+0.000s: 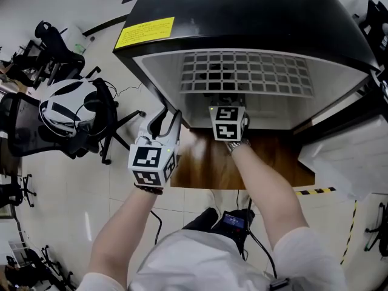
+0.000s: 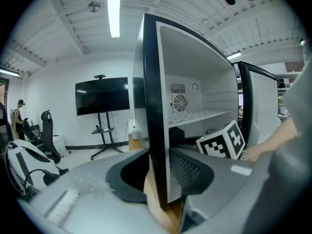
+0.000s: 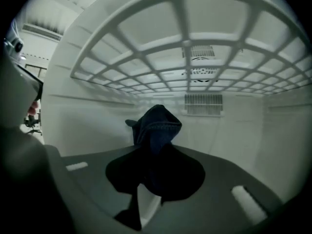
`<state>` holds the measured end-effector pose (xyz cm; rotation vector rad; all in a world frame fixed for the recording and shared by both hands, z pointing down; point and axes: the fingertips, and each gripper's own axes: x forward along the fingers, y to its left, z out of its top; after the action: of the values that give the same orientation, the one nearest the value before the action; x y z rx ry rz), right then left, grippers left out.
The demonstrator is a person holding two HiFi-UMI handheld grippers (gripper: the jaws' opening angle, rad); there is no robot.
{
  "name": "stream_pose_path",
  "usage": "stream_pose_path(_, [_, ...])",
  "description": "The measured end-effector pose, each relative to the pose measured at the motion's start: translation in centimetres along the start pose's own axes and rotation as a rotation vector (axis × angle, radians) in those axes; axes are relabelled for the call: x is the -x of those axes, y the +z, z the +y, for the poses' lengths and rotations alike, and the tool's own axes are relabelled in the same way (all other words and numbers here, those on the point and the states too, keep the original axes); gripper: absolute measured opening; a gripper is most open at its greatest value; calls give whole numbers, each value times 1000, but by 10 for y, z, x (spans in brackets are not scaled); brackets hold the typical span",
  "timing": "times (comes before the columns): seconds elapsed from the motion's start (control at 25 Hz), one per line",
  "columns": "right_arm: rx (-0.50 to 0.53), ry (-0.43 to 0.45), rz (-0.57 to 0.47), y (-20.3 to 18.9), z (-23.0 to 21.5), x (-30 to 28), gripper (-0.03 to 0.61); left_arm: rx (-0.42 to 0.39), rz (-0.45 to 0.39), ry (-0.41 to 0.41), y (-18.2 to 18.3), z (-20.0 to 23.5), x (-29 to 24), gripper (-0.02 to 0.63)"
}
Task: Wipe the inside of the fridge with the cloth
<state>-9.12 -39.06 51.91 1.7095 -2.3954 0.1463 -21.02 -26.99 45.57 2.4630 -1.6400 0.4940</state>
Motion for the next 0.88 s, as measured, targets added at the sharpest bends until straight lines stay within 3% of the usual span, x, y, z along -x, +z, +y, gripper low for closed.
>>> stream_pose_path(0.2, [15, 83, 41, -10, 39, -19, 67, -9, 8, -4, 0, 0, -1, 122])
stream_pose_path(0.44, [93, 121, 123, -36, 55, -34, 67, -13, 0, -6, 2, -1, -1, 123])
stream_pose_path(0.88, [162, 31, 221, -54, 23, -31, 67, -18, 3, -3, -1, 0, 0, 121])
